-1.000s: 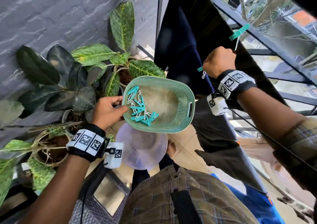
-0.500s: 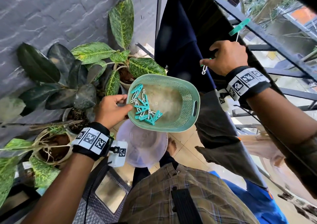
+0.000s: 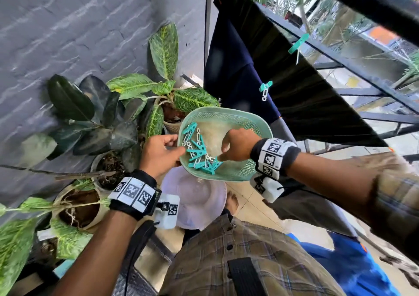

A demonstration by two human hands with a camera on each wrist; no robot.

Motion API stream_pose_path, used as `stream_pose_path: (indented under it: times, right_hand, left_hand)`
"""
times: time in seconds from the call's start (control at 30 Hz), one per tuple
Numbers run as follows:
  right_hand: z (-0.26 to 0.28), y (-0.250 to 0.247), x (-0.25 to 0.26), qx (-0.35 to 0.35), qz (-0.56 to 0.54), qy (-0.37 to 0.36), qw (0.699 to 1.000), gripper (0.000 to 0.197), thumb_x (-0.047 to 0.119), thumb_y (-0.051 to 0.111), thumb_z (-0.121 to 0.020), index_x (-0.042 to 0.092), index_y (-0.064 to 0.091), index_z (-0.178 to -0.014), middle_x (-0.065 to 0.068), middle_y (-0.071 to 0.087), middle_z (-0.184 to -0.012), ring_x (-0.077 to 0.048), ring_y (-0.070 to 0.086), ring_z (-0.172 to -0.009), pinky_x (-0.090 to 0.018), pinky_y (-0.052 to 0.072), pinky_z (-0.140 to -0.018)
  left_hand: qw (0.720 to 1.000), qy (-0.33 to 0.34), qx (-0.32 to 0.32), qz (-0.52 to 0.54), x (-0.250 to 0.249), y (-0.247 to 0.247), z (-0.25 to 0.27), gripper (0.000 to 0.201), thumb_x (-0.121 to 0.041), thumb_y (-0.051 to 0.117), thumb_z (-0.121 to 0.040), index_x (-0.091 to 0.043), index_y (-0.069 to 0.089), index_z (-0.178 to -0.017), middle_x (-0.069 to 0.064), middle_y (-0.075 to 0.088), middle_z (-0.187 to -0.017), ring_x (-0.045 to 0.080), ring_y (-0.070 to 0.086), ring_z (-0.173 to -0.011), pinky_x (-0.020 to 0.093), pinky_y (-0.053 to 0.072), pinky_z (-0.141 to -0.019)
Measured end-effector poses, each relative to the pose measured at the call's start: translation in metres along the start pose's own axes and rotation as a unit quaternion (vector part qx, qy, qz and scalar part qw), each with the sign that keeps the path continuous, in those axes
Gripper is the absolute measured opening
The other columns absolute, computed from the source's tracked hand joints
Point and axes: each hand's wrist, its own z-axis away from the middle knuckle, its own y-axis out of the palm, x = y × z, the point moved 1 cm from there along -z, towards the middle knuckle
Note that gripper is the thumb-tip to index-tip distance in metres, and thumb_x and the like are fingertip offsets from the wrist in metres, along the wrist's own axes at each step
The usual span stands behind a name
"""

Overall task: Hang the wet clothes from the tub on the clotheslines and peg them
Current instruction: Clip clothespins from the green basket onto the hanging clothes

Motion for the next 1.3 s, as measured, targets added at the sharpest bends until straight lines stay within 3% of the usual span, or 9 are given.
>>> stream_pose_path:
  times: [0.2,0.37,0.53,0.63,0.8,0.9,1.07,1.2,1.3]
  right_hand:
    - [-0.002,0.017,0.016,0.007,0.01,0.027,1.0,0.039,0.055,0.074,-0.078,0.022,0.075,-0.098,0.001,0.074,-0.098,-0.022,0.067,-0.088,-0.035,0.056,-0.084]
    - [0.001,0.024,0.032,-0.001,0.01,0.035,0.999,0.035,0.05,0.076,-0.079,0.021,0.074,-0.097,0.0,0.073,-0.095,-0.022,0.068,-0.086,-0.035,0.058,-0.082]
    - [0.007,0.023,0.041,-0.034,0.004,0.037,0.999,0.02,0.042,0.075,-0.08,0.024,0.074,-0.088,0.003,0.073,-0.089,-0.02,0.068,-0.082,-0.031,0.056,-0.075]
    - [0.008,0.021,0.043,-0.039,-0.011,0.041,0.998,0.025,0.045,0.073,-0.081,0.023,0.076,-0.093,0.003,0.073,-0.095,-0.02,0.067,-0.087,-0.034,0.057,-0.08]
    - [0.01,0.029,0.05,-0.021,0.008,0.055,0.998,0.036,0.059,0.069,-0.078,0.027,0.074,-0.094,0.007,0.072,-0.092,-0.019,0.066,-0.084,-0.033,0.056,-0.076]
    - [0.011,0.032,0.055,-0.029,0.02,0.051,0.998,0.029,0.055,0.07,-0.079,0.03,0.073,-0.095,0.007,0.072,-0.093,-0.02,0.065,-0.082,-0.03,0.052,-0.071]
    - [0.01,0.035,0.06,-0.031,0.016,0.054,0.998,0.03,0.054,0.069,-0.08,0.028,0.073,-0.095,0.005,0.071,-0.094,-0.019,0.066,-0.083,-0.032,0.055,-0.074]
    - [0.007,0.036,0.063,-0.029,0.009,0.072,0.997,0.04,0.062,0.066,-0.079,0.024,0.074,-0.092,0.004,0.07,-0.091,-0.019,0.066,-0.081,-0.033,0.057,-0.075]
    - [0.004,0.038,0.069,-0.009,0.014,0.083,0.996,0.045,0.066,0.064,-0.078,0.022,0.074,-0.087,0.005,0.071,-0.082,-0.016,0.067,-0.075,-0.033,0.059,-0.074]
  left_hand:
    - [1.0,0.02,-0.007,0.012,0.004,-0.012,0.018,0.028,-0.001,0.068,-0.08,-0.024,0.076,-0.093,-0.011,0.076,-0.083,0.009,0.073,-0.08,0.031,0.059,-0.064]
    - [1.0,0.018,-0.009,0.024,0.013,-0.024,0.025,0.025,-0.005,0.069,-0.078,-0.019,0.077,-0.097,-0.006,0.077,-0.088,0.017,0.074,-0.087,0.043,0.062,-0.073]
    - [0.999,0.03,-0.013,0.012,0.014,-0.038,0.031,0.022,-0.007,0.071,-0.078,-0.024,0.076,-0.091,-0.009,0.077,-0.087,0.017,0.074,-0.086,0.041,0.062,-0.071]
    - [1.0,0.027,-0.004,0.015,0.015,-0.043,0.033,0.023,-0.007,0.071,-0.079,-0.028,0.075,-0.088,-0.01,0.077,-0.088,0.016,0.074,-0.086,0.042,0.062,-0.073]
    - [0.999,0.018,0.012,0.033,0.017,-0.049,0.034,0.027,-0.006,0.072,-0.078,-0.024,0.076,-0.099,-0.005,0.077,-0.092,0.018,0.075,-0.087,0.051,0.061,-0.075]
    - [0.999,0.012,0.021,0.045,0.018,-0.051,0.035,0.032,-0.006,0.073,-0.078,-0.02,0.074,-0.107,0.0,0.077,-0.095,0.024,0.075,-0.087,0.057,0.06,-0.07]
    - [0.998,0.011,0.027,0.053,0.017,-0.058,0.039,0.031,-0.002,0.071,-0.081,-0.027,0.074,-0.099,0.0,0.077,-0.095,0.024,0.075,-0.087,0.055,0.06,-0.071]
    - [0.999,0.009,0.033,0.042,0.02,-0.066,0.038,0.041,-0.005,0.072,-0.08,-0.012,0.069,-0.12,0.0,0.076,-0.102,0.022,0.074,-0.089,0.053,0.061,-0.068]
    - [0.999,0.017,0.034,0.031,0.02,-0.072,0.036,0.043,-0.006,0.073,-0.081,-0.01,0.067,-0.123,0.002,0.075,-0.104,0.022,0.075,-0.087,0.052,0.062,-0.066]
